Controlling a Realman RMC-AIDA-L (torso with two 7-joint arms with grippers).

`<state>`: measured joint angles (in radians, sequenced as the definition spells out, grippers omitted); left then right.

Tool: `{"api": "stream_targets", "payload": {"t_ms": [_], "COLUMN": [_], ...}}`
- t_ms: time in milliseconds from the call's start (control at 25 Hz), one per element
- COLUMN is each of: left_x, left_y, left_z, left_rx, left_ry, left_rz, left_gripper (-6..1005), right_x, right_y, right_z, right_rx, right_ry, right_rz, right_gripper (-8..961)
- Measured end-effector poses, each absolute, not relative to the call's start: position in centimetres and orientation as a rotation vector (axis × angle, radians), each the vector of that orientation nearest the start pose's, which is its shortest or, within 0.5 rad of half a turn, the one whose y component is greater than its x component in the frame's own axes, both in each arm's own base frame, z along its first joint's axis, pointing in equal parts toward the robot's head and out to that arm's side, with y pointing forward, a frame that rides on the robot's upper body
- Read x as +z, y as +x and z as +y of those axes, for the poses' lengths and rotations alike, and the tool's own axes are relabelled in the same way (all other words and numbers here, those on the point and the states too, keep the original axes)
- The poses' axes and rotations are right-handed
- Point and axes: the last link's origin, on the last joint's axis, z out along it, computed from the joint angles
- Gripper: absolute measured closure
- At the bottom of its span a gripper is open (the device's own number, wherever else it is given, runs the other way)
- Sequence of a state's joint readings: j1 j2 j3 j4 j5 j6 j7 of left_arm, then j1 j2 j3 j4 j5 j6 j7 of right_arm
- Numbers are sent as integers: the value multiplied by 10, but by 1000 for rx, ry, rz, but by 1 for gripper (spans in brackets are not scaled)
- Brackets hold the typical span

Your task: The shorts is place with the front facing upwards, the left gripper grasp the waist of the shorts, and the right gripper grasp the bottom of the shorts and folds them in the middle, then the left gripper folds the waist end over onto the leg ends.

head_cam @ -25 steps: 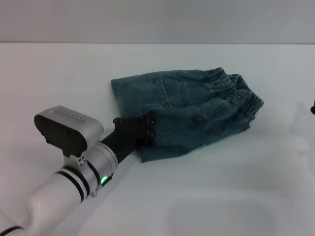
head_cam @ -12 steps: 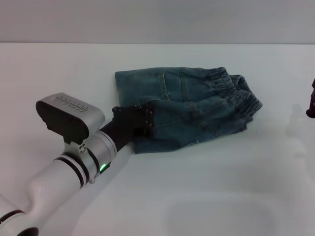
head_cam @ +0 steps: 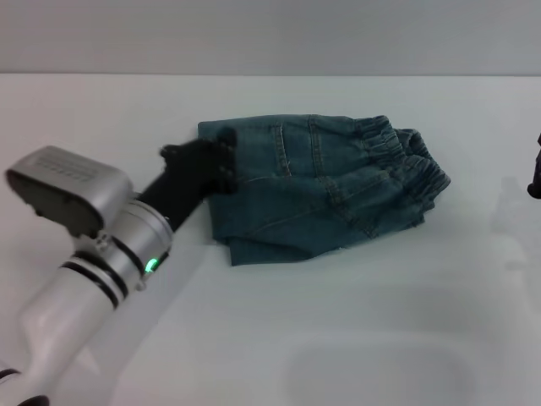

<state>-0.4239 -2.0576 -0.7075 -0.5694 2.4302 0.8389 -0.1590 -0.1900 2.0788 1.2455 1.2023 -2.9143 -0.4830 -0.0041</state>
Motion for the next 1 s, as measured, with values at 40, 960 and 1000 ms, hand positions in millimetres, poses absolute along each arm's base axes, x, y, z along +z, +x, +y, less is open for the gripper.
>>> {"api": "stream_targets", "payload": {"t_ms": [40,960,1000], "left_x": [-92,-51,-52], "left_y": [-240,-277,-276], "left_z": [332,309,308], "left_rx": [-829,-800,-792], "left_ry": [-1964,-1721,-1726], "left_rz": [-622,-525,-520], "left_gripper": [874,599,575], "right_x": [4,30,29], "right_y": [289,325,325], "right_z": [276,247,247], "right_rx": [556,681,681], "right_ry": [-1625,-1362,-1361], "right_rz": [623,456,451], "right_gripper": [935,725,708]}}
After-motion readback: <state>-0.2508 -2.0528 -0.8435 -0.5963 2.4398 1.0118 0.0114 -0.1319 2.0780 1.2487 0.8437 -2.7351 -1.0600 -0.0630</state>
